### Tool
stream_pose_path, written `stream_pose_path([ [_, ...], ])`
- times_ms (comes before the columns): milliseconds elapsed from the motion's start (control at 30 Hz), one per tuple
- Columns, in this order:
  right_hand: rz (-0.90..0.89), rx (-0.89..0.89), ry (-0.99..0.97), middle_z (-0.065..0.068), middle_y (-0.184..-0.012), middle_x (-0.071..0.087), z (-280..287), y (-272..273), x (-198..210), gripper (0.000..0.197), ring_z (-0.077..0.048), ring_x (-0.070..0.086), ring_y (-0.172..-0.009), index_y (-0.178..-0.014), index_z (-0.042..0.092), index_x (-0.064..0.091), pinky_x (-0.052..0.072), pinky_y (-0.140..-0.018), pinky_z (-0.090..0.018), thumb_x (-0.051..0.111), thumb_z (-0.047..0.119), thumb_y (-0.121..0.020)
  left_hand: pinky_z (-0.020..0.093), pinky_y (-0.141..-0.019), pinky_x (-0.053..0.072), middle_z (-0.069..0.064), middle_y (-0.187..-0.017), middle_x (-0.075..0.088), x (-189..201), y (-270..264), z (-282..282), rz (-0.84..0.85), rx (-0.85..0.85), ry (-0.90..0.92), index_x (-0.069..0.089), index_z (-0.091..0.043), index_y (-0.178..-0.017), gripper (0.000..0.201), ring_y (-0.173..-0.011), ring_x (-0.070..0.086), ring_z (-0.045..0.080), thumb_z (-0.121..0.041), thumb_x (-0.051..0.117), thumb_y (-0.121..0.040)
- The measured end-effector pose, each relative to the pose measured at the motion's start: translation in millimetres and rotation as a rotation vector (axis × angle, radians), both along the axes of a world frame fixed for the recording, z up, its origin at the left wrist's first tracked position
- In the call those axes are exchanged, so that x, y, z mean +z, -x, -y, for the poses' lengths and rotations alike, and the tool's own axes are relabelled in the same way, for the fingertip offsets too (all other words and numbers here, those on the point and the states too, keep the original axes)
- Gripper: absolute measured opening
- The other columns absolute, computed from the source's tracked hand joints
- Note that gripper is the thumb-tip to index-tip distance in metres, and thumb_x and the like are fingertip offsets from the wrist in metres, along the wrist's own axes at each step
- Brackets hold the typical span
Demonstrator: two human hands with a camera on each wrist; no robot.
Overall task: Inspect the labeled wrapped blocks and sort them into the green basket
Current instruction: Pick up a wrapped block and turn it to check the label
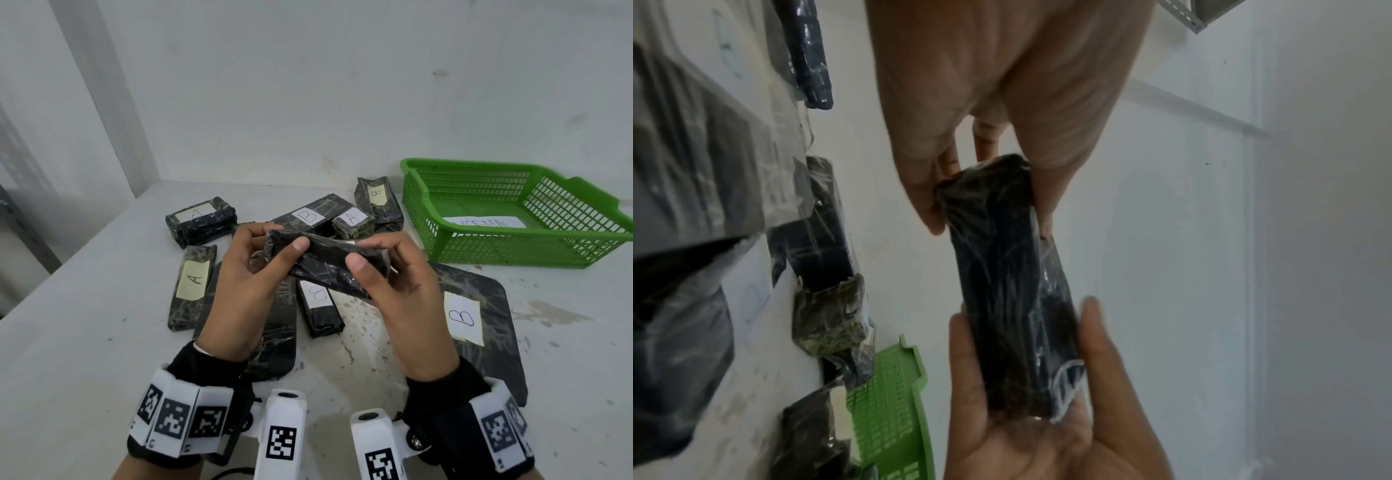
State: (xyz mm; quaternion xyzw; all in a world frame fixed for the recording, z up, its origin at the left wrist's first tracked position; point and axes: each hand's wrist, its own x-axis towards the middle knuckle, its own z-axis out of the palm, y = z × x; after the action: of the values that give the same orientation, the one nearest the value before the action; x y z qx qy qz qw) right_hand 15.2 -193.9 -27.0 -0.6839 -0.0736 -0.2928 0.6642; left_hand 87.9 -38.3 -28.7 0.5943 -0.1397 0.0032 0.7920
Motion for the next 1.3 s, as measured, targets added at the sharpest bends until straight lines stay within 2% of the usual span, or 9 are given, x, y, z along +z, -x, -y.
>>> stream_pose_path([
  [100, -0.105, 0.143, -0.081, -0.002, -0.11, 0.067, 2.7, 0.4, 2.5, 0.021, -0.021, 0.067, -0.103, -0.101, 0.029, 0.068, 0.059, -0.078, -0.037, 0.056, 0.041, -0.09, 0.038, -0.082, 0.052, 0.008, -0.1, 0.07, 2.4, -1.4, -0.3, 0.005, 0.045, 0.031, 0.061, -0.01, -0.108, 0.042, -0.088, 0.068, 0.018, -0.031, 0.078, -0.077],
  [300, -0.162, 0.3, -0.15, -0.004, -0.117, 0.063, 5.7, 0.6, 5.4, 0.036, -0.018, 0.067, -0.106, -0.126, 0.033, 0.06, 0.059, -0.078, -0.038, 0.052, 0.022, -0.094, 0.041, -0.085, 0.053, 0.006, -0.093, 0.071, 4.1, -3.9, 0.6, -0.064, 0.047, 0.087, 0.054, 0.004, -0.126, 0.059, -0.084, 0.067, 0.014, -0.031, 0.066, -0.081],
  [467, -0.109, 0.243, -0.147, 0.0, -0.128, 0.064, 2.3, -1.8, 0.9, 0.015, -0.018, 0.065, -0.114, -0.102, 0.019, 0.071, 0.059, -0.076, -0.038, 0.064, 0.017, -0.089, 0.033, -0.082, 0.053, 0.004, -0.102, 0.072, 4.9, -1.4, -1.0, -0.064, -0.084, -0.012, 0.061, -0.004, -0.121, 0.038, -0.098, 0.067, 0.017, -0.03, 0.061, -0.092],
  [600, -0.068, 0.216, -0.236, 0.002, -0.1, 0.073, 1.2, -0.9, 1.5, 0.012, -0.015, 0.068, -0.097, -0.084, 0.027, 0.072, 0.059, -0.071, -0.031, 0.066, 0.016, -0.083, 0.046, -0.107, 0.044, 0.001, -0.148, 0.045, 5.0, 2.4, -2.7, -0.017, -0.228, -0.055, 0.043, -0.037, -0.144, 0.081, -0.127, 0.056, 0.014, -0.058, 0.073, -0.072],
  [733, -0.065, 0.092, -0.207, -0.001, -0.088, 0.069, 3.3, -1.5, -0.2, 0.007, -0.016, 0.066, -0.086, -0.076, 0.024, 0.067, 0.057, -0.063, -0.03, 0.069, 0.02, -0.08, 0.053, -0.115, 0.031, -0.024, -0.159, 0.018, 8.6, 12.0, -2.7, 0.173, -0.364, -0.203, 0.036, -0.058, -0.14, 0.075, -0.147, 0.026, 0.01, -0.066, 0.068, -0.072],
  [867, -0.065, 0.075, -0.197, -0.004, -0.087, 0.07, 1.0, -0.4, -0.1, 0.004, -0.015, 0.068, -0.082, -0.079, 0.016, 0.066, 0.058, -0.064, -0.031, 0.069, 0.018, -0.081, 0.05, -0.114, 0.035, -0.019, -0.151, 0.042, 7.3, 15.7, 4.0, 0.293, -0.355, -0.233, 0.055, -0.034, -0.138, 0.048, -0.145, 0.031, 0.008, -0.037, 0.062, -0.09],
  [933, -0.056, 0.068, -0.216, -0.004, -0.096, 0.072, -0.1, 0.2, 0.2, 0.006, -0.016, 0.07, -0.089, -0.085, 0.015, 0.069, 0.059, -0.067, -0.031, 0.068, 0.019, -0.081, 0.045, -0.104, 0.048, -0.009, -0.138, 0.059, 7.5, 16.4, 6.7, 0.242, -0.345, -0.136, 0.059, -0.018, -0.133, 0.036, -0.134, 0.051, 0.017, -0.019, 0.061, -0.097],
  [1067, -0.077, 0.051, -0.201, -0.002, -0.125, 0.066, -4.0, 1.3, 1.3, 0.025, -0.016, 0.065, -0.114, -0.106, 0.019, 0.071, 0.058, -0.072, -0.026, 0.065, 0.024, -0.082, 0.027, -0.079, 0.058, 0.001, -0.11, 0.075, 7.5, 18.2, 8.7, 0.167, -0.267, -0.044, 0.067, -0.013, -0.118, 0.035, -0.102, 0.071, 0.017, -0.01, 0.06, -0.084],
  [1300, -0.058, -0.044, -0.158, -0.008, -0.094, 0.075, 0.0, -1.1, -5.5, 0.019, -0.022, 0.072, -0.089, -0.098, 0.016, 0.076, 0.06, -0.07, -0.033, 0.068, 0.021, -0.082, 0.022, -0.074, 0.057, 0.004, -0.098, 0.077, 8.7, 21.2, 9.5, 0.15, -0.263, -0.033, 0.072, -0.009, -0.108, 0.031, -0.092, 0.074, 0.016, -0.011, 0.066, -0.077],
])
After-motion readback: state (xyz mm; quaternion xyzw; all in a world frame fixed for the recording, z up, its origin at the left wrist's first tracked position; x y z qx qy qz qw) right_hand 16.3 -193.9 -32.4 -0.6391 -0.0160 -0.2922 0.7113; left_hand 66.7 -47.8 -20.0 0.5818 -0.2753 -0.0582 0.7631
